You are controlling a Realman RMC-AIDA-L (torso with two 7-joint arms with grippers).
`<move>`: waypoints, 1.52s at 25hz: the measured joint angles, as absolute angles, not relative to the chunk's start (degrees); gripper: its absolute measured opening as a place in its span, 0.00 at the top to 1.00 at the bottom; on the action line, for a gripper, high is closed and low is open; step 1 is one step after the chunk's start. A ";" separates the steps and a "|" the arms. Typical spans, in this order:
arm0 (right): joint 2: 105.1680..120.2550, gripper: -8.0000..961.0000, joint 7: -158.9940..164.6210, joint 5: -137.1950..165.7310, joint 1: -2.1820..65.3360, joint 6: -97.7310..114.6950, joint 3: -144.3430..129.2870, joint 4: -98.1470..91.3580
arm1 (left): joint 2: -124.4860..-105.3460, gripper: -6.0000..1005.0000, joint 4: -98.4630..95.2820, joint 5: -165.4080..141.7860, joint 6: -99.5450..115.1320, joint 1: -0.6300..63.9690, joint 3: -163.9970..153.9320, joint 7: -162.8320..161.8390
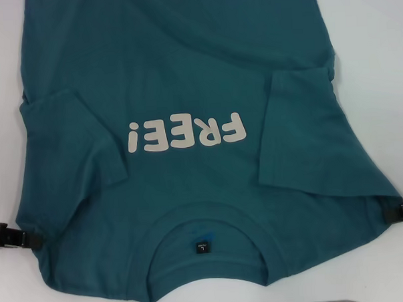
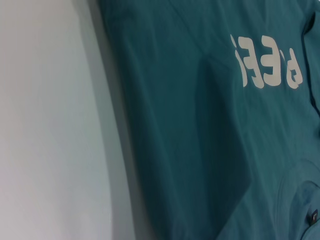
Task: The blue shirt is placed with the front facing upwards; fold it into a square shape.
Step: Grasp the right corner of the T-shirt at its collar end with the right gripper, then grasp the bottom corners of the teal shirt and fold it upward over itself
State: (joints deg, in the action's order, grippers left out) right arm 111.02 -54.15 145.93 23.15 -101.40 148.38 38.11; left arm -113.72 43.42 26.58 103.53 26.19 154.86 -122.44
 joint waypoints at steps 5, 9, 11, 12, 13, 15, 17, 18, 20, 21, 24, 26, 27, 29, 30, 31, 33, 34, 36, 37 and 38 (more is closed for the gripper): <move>111.00 0.73 -54.09 145.92 23.12 -101.33 148.45 38.19 | -113.73 0.98 43.42 26.59 103.51 26.19 154.86 -122.36; 111.00 0.88 -54.22 145.84 23.05 -101.41 148.45 38.17 | -113.67 0.98 43.42 26.65 103.50 26.19 154.87 -122.34; 110.93 0.96 -54.93 145.59 22.70 -101.69 148.52 38.19 | -113.58 0.98 43.42 26.66 103.64 26.19 154.86 -122.20; 110.86 0.96 -55.37 145.51 22.42 -101.80 148.60 38.21 | -113.43 0.98 43.42 26.59 103.90 26.19 154.86 -122.08; 110.74 0.95 -55.91 145.46 22.10 -101.88 148.76 38.24 | -113.25 0.98 43.43 26.54 104.16 26.18 154.86 -121.93; 110.53 0.95 -57.29 145.44 21.44 -102.18 149.36 38.21 | -112.69 0.98 43.41 26.46 104.81 26.05 154.87 -121.72; 110.44 0.95 -58.78 145.44 20.78 -102.89 150.26 38.05 | -112.21 0.98 43.41 26.48 105.77 25.83 154.87 -121.50; 110.45 0.95 -59.22 145.44 20.53 -103.15 150.59 37.99 | -112.12 0.98 43.47 26.48 106.19 25.71 154.86 -121.42; 110.55 0.95 -60.25 145.44 19.80 -103.47 151.51 37.96 | -112.03 0.98 43.61 26.45 106.73 25.53 154.86 -121.12; 110.60 0.95 -60.59 145.44 19.48 -103.50 151.85 37.96 | -111.91 0.98 43.52 26.40 106.92 25.43 154.86 -120.90; 110.69 0.95 -61.53 145.44 18.28 -103.61 152.81 37.96 | -111.41 0.98 43.19 26.22 107.32 24.90 154.00 -120.66; 110.74 0.95 -62.06 145.43 17.61 -103.67 153.45 37.98 | -111.17 0.98 43.17 26.20 107.35 24.55 153.73 -120.61; 110.74 0.95 -62.30 145.42 17.28 -103.70 153.77 37.98 | -110.98 0.98 43.12 26.20 107.35 24.31 153.63 -120.56; 110.67 0.95 -62.79 145.42 16.57 -103.80 154.41 37.98 | -110.74 0.98 43.02 26.19 107.37 23.97 153.48 -120.47; 110.61 0.95 -62.91 145.43 16.27 -103.91 154.66 37.99 | -110.67 0.98 42.99 26.19 107.39 23.82 153.40 -120.40; 110.56 0.95 -63.02 145.43 16.06 -104.03 154.86 38.03 | -110.56 0.98 42.98 26.17 107.41 23.68 153.34 -120.29; 110.45 0.95 -63.09 145.43 15.56 -104.24 155.34 38.24 | -110.42 0.98 42.87 26.11 107.50 23.40 153.29 -120.01; 110.43 0.95 -63.11 145.45 15.41 -104.33 155.55 38.35 | -110.39 0.98 42.82 26.05 107.53 23.27 153.29 -119.92; 110.42 0.95 -63.11 145.58 15.14 -104.40 155.95 38.53 | -110.38 0.98 42.80 25.76 107.57 22.98 153.28 -119.67; 110.37 0.95 -63.11 145.61 15.00 -104.42 156.10 38.55 | -110.38 0.98 42.80 25.76 107.57 22.98 153.28 -119.67; 110.28 0.94 -63.11 145.62 14.81 -104.44 156.31 38.57 | -110.39 0.98 42.80 25.55 107.58 22.76 153.28 -119.40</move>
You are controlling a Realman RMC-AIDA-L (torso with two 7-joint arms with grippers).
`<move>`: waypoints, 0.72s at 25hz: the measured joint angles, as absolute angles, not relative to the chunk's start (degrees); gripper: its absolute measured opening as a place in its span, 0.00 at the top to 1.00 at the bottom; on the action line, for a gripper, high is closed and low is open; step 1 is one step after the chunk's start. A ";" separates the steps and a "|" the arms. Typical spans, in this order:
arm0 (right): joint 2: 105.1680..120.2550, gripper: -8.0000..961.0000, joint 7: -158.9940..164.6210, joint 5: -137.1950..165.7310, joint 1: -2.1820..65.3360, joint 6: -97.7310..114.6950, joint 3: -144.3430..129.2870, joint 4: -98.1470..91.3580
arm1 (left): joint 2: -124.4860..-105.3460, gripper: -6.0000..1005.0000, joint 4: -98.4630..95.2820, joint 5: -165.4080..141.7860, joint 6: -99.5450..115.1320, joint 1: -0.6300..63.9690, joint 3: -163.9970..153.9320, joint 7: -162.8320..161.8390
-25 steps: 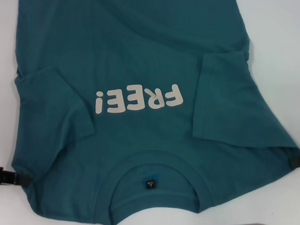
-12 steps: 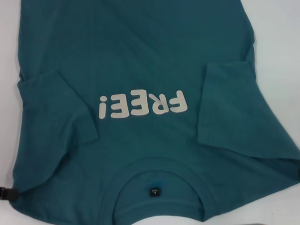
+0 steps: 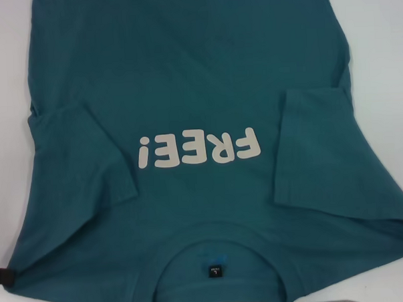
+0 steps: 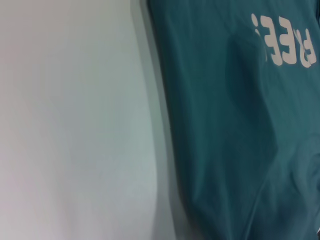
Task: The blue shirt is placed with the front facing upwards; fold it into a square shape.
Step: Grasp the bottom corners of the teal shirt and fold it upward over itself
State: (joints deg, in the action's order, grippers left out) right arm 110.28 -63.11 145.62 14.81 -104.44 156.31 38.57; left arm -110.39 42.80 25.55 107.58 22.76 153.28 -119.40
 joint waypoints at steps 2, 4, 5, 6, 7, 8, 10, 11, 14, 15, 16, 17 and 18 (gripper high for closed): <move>110.15 0.94 -63.11 145.56 14.55 -104.44 156.60 38.58 | -110.42 0.98 42.80 25.37 107.58 22.50 153.28 -119.14; 110.07 0.94 -63.11 145.52 14.45 -104.49 156.75 38.58 | -110.44 0.98 42.80 25.33 107.58 22.37 153.28 -119.03; 110.06 0.94 -63.11 145.53 14.44 -104.54 156.77 38.59 | -110.47 0.98 42.80 25.28 107.58 22.32 153.28 -118.91; 110.05 0.94 -63.11 145.54 14.44 -104.58 156.77 38.59 | -110.53 0.98 42.79 25.22 107.58 22.26 153.28 -118.80; 110.05 0.94 -63.11 145.56 14.43 -104.61 156.78 38.59 | -110.57 0.98 42.80 25.17 107.58 22.22 153.28 -118.72; 110.04 0.94 -63.13 145.57 14.42 -104.62 156.79 38.58 | -110.59 0.98 42.79 25.12 107.58 22.20 153.28 -118.66; 110.03 0.94 -63.18 145.57 14.47 -104.71 156.80 38.59 | -110.65 0.98 42.80 25.12 107.58 22.19 153.28 -118.61; 110.03 0.94 -63.20 145.55 14.53 -104.77 156.80 38.59 | -110.76 0.98 42.80 25.13 107.60 22.27 153.28 -118.57; 110.05 0.94 -63.65 145.23 14.91 -105.32 156.90 38.59 | -111.12 0.98 42.80 25.36 108.36 22.74 153.40 -118.06; 110.06 0.94 -63.99 144.80 14.99 -105.69 156.98 38.59 | -111.23 0.98 42.80 25.81 108.95 22.99 153.57 -117.57; 110.06 0.94 -64.28 144.24 15.07 -106.04 157.05 38.58 | -111.34 0.98 42.80 26.46 109.59 23.32 153.75 -116.94; 110.05 0.94 -64.48 143.64 15.15 -106.30 157.12 38.59 | -111.39 0.98 42.79 27.23 110.10 23.64 153.86 -116.54; 110.00 0.94 -64.55 143.13 15.24 -106.39 157.17 38.59 | -111.41 0.98 42.78 28.19 110.46 23.93 153.88 -116.34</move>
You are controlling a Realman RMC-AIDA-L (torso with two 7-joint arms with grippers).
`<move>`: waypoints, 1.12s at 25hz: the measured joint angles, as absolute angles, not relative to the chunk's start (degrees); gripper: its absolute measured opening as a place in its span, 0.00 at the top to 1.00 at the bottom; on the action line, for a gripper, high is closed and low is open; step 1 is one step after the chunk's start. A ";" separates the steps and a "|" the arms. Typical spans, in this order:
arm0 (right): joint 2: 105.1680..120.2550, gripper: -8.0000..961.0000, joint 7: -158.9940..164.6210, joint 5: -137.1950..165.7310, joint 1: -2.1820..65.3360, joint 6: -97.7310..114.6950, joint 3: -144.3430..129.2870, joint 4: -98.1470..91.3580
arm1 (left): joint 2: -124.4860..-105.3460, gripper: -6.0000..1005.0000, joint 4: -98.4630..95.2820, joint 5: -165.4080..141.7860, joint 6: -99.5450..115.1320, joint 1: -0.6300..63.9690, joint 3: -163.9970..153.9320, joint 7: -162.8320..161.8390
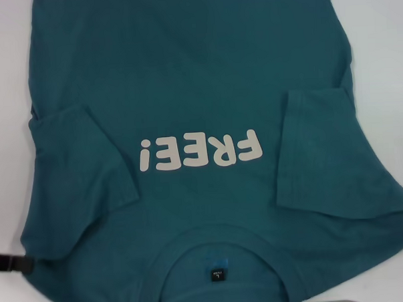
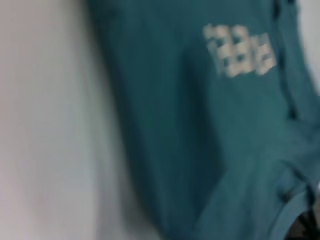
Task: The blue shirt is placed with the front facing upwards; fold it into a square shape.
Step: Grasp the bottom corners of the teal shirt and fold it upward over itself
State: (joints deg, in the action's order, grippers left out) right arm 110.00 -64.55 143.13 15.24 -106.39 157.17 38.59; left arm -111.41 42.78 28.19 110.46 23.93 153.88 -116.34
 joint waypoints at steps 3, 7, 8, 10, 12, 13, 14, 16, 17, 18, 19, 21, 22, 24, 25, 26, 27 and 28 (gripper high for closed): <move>109.85 0.94 -64.64 141.46 15.67 -106.53 157.38 38.59 | -111.43 0.98 42.64 31.15 111.17 25.11 153.89 -116.07; 109.78 0.93 -64.66 140.17 16.74 -106.56 157.52 38.58 | -111.52 0.98 42.45 34.83 111.13 27.26 153.93 -116.05; 109.86 0.93 -64.66 139.80 17.08 -106.43 157.53 38.53 | -111.52 0.98 42.37 35.58 111.02 27.77 153.94 -116.10; 110.00 0.93 -64.66 138.93 17.73 -106.19 157.57 38.38 | -111.52 0.98 42.07 37.32 110.43 29.25 153.96 -116.31; 110.15 0.93 -64.57 137.84 18.38 -105.80 157.62 38.20 | -111.55 0.98 41.84 38.01 109.41 30.97 153.93 -116.41; 110.24 0.93 -64.46 137.26 18.84 -105.47 157.63 38.14 | -111.59 0.98 41.80 38.18 108.84 31.78 153.92 -116.47; 110.32 0.93 -64.34 136.85 19.30 -105.14 157.63 38.11 | -111.62 0.98 41.58 38.24 108.06 32.88 153.94 -116.54; 110.56 0.93 -64.10 136.19 20.26 -104.42 157.70 38.04 | -111.56 0.98 40.99 38.47 106.67 34.74 153.98 -116.60; 110.67 0.93 -64.01 135.86 20.71 -104.07 157.74 38.00 | -111.42 0.98 40.73 38.70 105.75 35.60 153.98 -116.66; 110.85 0.93 -63.75 135.39 21.30 -103.40 157.79 37.98 | -111.27 0.98 40.53 38.80 105.00 36.32 153.99 -116.73; 110.99 0.93 -63.53 135.04 21.79 -102.85 157.79 37.96 | -111.13 0.98 40.33 39.03 104.01 37.15 153.98 -116.84; 111.27 0.93 -63.11 134.43 22.95 -101.76 157.79 37.96 | -110.90 0.98 40.02 39.66 102.44 38.48 153.92 -117.02; 111.43 0.93 -62.96 134.21 23.59 -101.17 157.79 37.96 | -110.78 0.98 39.80 40.10 101.53 39.29 153.91 -117.14; 111.73 0.93 -62.75 134.02 24.81 -99.96 157.78 37.96 | -110.69 0.98 39.67 40.60 100.22 40.46 153.92 -117.34; 111.84 0.93 -62.68 133.86 25.39 -99.25 157.78 37.96 | -110.66 0.98 39.66 41.00 99.39 41.08 153.92 -117.46; 111.92 0.93 -62.64 133.38 26.10 -98.45 157.79 37.96 | -110.63 0.98 39.65 41.31 98.75 41.59 153.90 -117.56; 111.93 0.93 -62.58 132.83 26.62 -97.91 157.74 37.96 | -110.55 0.98 39.64 41.74 98.29 42.11 153.86 -117.72; 111.93 0.93 -62.52 132.07 27.20 -97.30 157.64 37.96 | -110.44 0.98 39.64 42.17 97.71 42.76 153.84 -117.95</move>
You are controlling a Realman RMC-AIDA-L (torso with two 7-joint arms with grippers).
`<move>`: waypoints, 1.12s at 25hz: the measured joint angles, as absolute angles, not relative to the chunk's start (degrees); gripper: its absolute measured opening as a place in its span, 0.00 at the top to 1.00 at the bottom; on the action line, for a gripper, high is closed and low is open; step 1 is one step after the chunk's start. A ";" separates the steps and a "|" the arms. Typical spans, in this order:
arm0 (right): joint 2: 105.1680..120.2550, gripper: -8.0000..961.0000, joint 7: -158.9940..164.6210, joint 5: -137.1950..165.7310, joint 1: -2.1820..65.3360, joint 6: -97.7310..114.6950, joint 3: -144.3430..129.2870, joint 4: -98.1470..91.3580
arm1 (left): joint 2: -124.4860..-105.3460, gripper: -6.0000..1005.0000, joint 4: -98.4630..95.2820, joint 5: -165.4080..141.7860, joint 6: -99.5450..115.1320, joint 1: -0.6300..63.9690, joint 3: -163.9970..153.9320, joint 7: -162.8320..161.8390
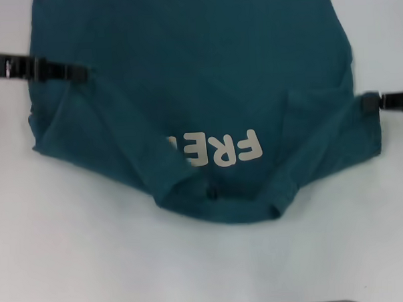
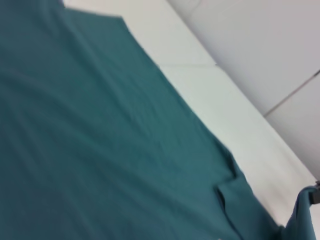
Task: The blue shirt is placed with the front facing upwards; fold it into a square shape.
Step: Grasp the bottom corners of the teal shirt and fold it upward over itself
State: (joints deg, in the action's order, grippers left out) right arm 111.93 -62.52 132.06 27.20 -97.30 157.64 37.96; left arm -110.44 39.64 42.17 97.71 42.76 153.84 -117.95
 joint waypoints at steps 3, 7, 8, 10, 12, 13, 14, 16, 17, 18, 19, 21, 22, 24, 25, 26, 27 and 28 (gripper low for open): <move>111.95 0.92 -61.94 130.35 29.27 -95.12 157.37 38.34 | -110.15 0.98 39.59 43.11 95.87 44.41 153.83 -118.80; 111.86 0.92 -61.14 128.77 31.85 -92.16 157.19 38.77 | -109.93 0.98 38.67 43.46 91.53 46.62 153.80 -120.22; 111.85 0.92 -61.11 128.21 32.50 -91.33 157.12 38.85 | -109.88 0.98 38.25 43.47 90.47 47.14 153.81 -120.36; 111.93 0.92 -61.10 127.36 33.40 -89.79 156.85 39.02 | -109.86 0.98 37.25 43.49 87.88 48.06 153.75 -120.57; 112.21 0.92 -61.09 126.21 34.25 -87.63 155.93 39.12 | -109.86 0.98 36.33 43.76 85.41 48.73 153.67 -120.74; 112.32 0.92 -61.08 125.79 34.47 -86.78 155.51 39.13 | -109.85 0.98 35.90 44.00 84.39 49.01 153.60 -120.76; 112.51 0.92 -61.08 125.25 34.86 -85.58 154.74 39.10 | -109.83 0.98 35.44 44.33 83.22 49.28 153.51 -120.75; 112.87 0.92 -61.14 124.56 35.41 -83.42 153.42 38.89 | -109.79 0.98 35.04 44.65 81.54 49.54 153.37 -120.70; 113.05 0.92 -61.22 124.28 35.69 -82.09 152.76 38.76 | -109.79 0.98 34.96 44.67 80.63 49.60 153.37 -120.69; 113.23 0.92 -61.30 124.07 35.92 -81.11 152.16 38.65 | -109.80 0.98 34.87 44.75 79.79 49.65 153.37 -120.69; 113.35 0.92 -61.33 123.89 36.18 -80.03 151.59 38.60 | -109.81 0.98 34.76 44.97 78.96 49.70 153.39 -120.69; 113.47 0.92 -61.33 123.63 36.80 -77.85 150.54 38.46 | -109.81 0.98 34.48 45.74 77.62 49.76 153.37 -120.62; 113.48 0.92 -61.28 123.58 37.15 -77.23 150.16 38.44 | -109.77 0.98 34.39 46.20 77.14 49.78 153.33 -120.56; 113.48 0.92 -61.03 123.52 37.74 -76.49 149.77 38.51 | -109.69 0.98 34.36 46.82 76.52 49.81 153.29 -120.50; 113.48 0.92 -60.88 123.51 37.96 -76.33 149.74 38.63 | -109.68 0.98 34.36 46.99 76.21 49.90 153.27 -120.49; 113.47 0.92 -60.73 123.49 38.17 -76.23 149.70 38.75 | -109.68 0.98 34.36 47.11 75.93 49.97 153.27 -120.51; 113.46 0.92 -60.56 123.49 38.32 -76.20 149.67 38.84 | -109.68 0.98 34.36 47.29 75.59 50.01 153.27 -120.56; 113.44 0.91 -60.43 123.48 38.42 -76.12 149.66 38.86 | -109.68 0.98 34.36 47.45 75.37 50.01 153.27 -120.63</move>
